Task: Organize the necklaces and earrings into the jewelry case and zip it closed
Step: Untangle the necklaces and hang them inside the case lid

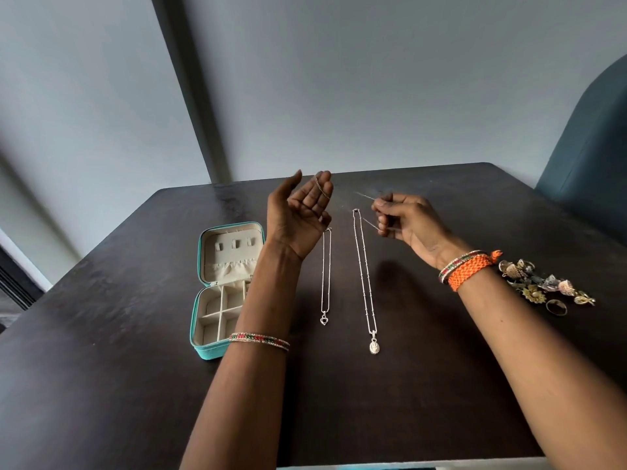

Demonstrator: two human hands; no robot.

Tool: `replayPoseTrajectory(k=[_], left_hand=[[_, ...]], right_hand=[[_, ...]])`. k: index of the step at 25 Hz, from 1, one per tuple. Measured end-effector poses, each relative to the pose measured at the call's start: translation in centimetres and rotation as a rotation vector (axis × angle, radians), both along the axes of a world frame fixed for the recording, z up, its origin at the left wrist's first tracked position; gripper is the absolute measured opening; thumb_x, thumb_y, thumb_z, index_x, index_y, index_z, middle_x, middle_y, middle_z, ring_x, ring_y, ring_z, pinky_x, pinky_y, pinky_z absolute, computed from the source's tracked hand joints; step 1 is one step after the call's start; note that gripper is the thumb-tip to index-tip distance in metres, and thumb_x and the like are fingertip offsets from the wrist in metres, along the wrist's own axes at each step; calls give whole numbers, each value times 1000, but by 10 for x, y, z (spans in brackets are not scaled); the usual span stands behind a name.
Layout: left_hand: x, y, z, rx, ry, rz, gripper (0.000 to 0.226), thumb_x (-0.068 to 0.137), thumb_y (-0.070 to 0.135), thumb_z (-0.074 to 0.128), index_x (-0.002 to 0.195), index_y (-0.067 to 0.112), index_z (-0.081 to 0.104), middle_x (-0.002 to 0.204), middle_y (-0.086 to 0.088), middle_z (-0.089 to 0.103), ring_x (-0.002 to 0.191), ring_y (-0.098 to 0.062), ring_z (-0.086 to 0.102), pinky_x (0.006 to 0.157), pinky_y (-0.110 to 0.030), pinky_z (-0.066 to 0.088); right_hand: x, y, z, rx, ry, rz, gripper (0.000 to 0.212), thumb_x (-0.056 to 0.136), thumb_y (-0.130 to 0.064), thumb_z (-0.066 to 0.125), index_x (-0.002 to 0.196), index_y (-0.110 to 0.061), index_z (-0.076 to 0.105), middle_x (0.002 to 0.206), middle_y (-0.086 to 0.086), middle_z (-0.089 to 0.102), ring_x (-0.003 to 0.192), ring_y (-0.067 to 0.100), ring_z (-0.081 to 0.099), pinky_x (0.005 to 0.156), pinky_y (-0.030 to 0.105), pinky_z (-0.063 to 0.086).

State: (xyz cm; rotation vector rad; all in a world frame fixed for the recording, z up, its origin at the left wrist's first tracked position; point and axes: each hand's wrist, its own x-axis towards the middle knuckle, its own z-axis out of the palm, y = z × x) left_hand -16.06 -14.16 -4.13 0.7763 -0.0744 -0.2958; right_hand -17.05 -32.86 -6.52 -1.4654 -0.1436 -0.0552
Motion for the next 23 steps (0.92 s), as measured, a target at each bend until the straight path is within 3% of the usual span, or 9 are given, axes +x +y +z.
replayPoseTrajectory(k=[2,4,7,10,13,18,23], left_hand=[[0,0,0,23,-9,13,37,90,35,46,111,8,60,97,-1,72,82,-8,69,57,-22,30],[-1,-4,1,137,-29,3,45,91,39,43,120,7,54,103,-3,70,89,-9,68,58,-24,31],[-4,-13,3,343,-84,-22,44,95,44,40,117,8,53,103,-3,68,88,-10,63,65,-25,38],[-6,-16,3,551,-153,-74,46,96,50,34,103,13,60,85,3,68,73,-7,59,59,-26,30],[-7,-19,2,602,-165,-139,48,97,50,30,88,15,61,69,4,66,66,-8,59,58,-27,27],[-9,-22,1,585,-173,-227,40,98,42,34,86,12,59,68,1,64,59,-8,58,56,-23,34],[-15,-23,2,586,-182,-257,29,97,31,41,85,15,61,70,3,63,60,-6,58,56,-21,39]], right_hand=[[-3,4,2,-119,-62,64,13,89,-8,58,80,-11,67,61,-3,56,57,7,50,61,22,45],[-9,14,6,-385,-167,88,11,87,-4,61,84,-10,69,62,-2,56,54,2,48,56,17,41],[-16,25,11,-624,-276,135,15,86,-1,63,95,-9,70,60,-1,54,45,-3,46,49,9,35],[-20,20,17,-585,-309,80,19,88,1,59,104,-5,68,62,1,56,41,-4,50,45,7,37],[-16,11,19,-493,-314,-38,11,90,-7,61,99,-7,68,65,1,62,44,-3,51,43,10,37],[-9,2,10,-424,-349,-216,16,86,-21,69,91,-7,72,64,5,64,45,6,49,41,18,38],[-9,7,9,-426,-422,-317,9,85,-18,69,86,-10,71,71,-1,67,52,-5,56,47,10,40]])
